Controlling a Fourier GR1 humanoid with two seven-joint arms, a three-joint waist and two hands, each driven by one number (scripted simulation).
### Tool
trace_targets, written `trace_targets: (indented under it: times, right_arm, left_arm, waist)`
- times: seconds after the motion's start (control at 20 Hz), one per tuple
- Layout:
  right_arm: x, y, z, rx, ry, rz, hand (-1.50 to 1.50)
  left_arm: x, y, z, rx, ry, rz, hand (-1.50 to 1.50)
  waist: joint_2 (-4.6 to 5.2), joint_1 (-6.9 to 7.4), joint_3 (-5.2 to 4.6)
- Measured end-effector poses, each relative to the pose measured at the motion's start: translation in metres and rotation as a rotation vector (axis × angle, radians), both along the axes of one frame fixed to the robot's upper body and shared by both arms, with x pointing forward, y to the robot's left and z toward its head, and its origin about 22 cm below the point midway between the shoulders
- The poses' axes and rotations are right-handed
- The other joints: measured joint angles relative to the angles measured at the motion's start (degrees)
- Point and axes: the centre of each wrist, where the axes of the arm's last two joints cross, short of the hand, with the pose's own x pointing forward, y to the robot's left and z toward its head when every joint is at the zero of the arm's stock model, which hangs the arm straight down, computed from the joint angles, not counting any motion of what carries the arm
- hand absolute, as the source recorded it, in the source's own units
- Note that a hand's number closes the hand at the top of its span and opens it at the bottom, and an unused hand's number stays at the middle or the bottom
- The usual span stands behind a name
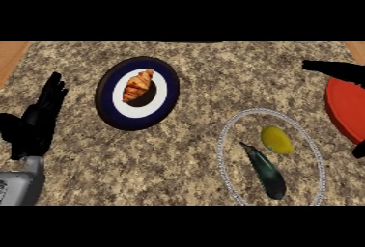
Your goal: Pick the lemon from the placemat and place it in the bowl
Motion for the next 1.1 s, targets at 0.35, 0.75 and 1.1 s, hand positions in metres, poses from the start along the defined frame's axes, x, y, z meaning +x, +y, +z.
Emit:
trace_targets:
  times: [0.35, 0.75, 1.1]
  right_arm:
    - [0.020, 0.029, -0.028, -0.155, 0.143, 0.052, -1.50]
    - [0.025, 0.052, -0.056, -0.293, 0.184, 0.082, -1.50]
    - [0.020, 0.050, -0.076, -0.294, 0.046, 0.085, -1.50]
  left_arm:
    - [-0.006, 0.001, 0.000, -0.001, 0.005, 0.002, 0.00]
    - [-0.005, 0.006, 0.000, -0.005, 0.008, 0.016, 0.00]
    - [-0.004, 0.006, 0.001, -0.005, 0.013, 0.021, 0.00]
  waist:
    - [-0.08, -0.17, 0.04]
    - [-0.14, -0.78, 0.06]
    - [-0.19, -1.07, 0.07]
